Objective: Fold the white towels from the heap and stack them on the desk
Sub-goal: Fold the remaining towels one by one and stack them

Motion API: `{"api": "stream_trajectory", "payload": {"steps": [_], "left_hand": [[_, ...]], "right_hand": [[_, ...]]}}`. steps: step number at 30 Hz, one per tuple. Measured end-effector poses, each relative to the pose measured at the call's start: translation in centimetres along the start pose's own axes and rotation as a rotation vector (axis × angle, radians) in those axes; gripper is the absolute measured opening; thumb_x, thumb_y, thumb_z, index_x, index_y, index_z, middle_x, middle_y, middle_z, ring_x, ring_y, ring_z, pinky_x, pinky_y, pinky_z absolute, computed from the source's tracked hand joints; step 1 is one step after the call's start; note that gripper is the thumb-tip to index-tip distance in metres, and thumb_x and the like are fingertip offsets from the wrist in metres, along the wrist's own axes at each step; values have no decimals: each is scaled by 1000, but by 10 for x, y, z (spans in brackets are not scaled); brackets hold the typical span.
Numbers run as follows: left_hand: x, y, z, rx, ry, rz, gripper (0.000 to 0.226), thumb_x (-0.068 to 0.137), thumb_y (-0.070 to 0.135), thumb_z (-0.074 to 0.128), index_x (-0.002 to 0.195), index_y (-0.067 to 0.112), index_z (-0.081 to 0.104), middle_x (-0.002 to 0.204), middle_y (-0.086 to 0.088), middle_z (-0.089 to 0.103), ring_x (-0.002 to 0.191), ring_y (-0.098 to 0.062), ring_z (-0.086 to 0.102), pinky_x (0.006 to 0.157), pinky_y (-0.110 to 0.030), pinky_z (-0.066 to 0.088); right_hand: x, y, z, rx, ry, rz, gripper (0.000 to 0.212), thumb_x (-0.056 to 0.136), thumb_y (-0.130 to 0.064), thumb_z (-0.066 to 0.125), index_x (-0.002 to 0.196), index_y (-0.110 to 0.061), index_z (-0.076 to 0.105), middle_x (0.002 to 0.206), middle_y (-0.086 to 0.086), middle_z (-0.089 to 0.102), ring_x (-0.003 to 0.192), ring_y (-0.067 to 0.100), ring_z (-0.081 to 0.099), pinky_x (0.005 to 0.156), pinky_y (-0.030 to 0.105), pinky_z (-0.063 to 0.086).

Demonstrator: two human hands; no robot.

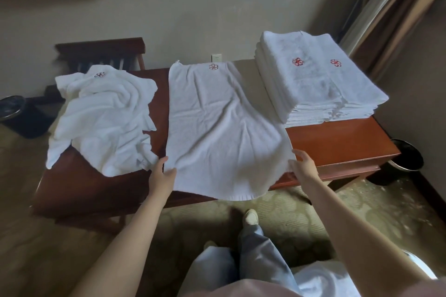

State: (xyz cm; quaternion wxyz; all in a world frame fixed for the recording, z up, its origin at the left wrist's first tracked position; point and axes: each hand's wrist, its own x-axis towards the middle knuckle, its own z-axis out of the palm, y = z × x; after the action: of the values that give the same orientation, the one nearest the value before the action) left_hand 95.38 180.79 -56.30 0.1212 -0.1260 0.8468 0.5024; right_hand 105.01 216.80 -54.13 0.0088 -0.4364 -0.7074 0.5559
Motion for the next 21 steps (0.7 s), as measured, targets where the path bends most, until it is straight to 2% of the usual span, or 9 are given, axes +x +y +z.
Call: {"api": "stream_trajectory", "payload": {"steps": [3,6,9,12,14,17,19,21], "left_hand": [[0,20,-8,-206,13,16,17,97,21,53,111,22,63,122,-1,55,111,-18,52,83,-27,46],[-1,27,-15,-337,98,-14,15,97,19,52,98,23,67,115,4,55,100,-16,52,90,-38,51],[-7,14,-22,-376,194,-43,20,96,13,49,95,21,67,113,-1,52,79,-13,53,66,-30,53],[-16,-7,-28,-354,231,-75,24,95,8,46,94,18,68,97,-3,57,64,-15,50,53,-25,45],[-24,-18,-29,-328,247,-101,27,93,6,44,88,21,66,94,-5,59,62,-17,51,52,-26,46],[-34,-29,-26,-292,248,-132,27,93,5,42,91,16,67,84,-4,58,62,-18,52,54,-28,49],[-39,-35,-24,-290,232,-162,27,94,5,43,89,16,67,85,1,56,66,-17,54,55,-29,50],[-41,-40,-23,-316,222,-206,26,94,6,45,86,18,67,95,1,56,73,-18,56,59,-31,54]], "right_hand": [[-4,-23,1,303,44,-43,40,85,1,49,112,-26,62,71,5,61,46,12,44,36,18,35],[-7,-32,-4,430,162,-38,36,82,1,44,90,-22,70,69,3,60,48,11,44,37,16,34],[-10,-21,-15,423,258,24,33,81,-1,44,73,-22,69,73,3,59,52,15,44,43,22,34],[-10,0,-28,371,284,91,22,79,-5,56,69,-20,68,74,4,62,56,19,50,39,22,38],[-11,10,-31,300,281,123,16,78,-7,61,71,-19,68,74,5,62,53,20,50,37,22,37],[-15,19,-28,225,290,197,19,79,-5,57,79,-17,71,71,5,61,50,20,47,42,29,36],[-18,25,-28,220,284,243,26,83,-3,49,82,-16,71,71,5,61,49,18,45,43,29,36],[-21,29,-28,296,237,250,25,83,-1,47,81,-13,69,69,5,61,50,17,48,41,26,41]]}}
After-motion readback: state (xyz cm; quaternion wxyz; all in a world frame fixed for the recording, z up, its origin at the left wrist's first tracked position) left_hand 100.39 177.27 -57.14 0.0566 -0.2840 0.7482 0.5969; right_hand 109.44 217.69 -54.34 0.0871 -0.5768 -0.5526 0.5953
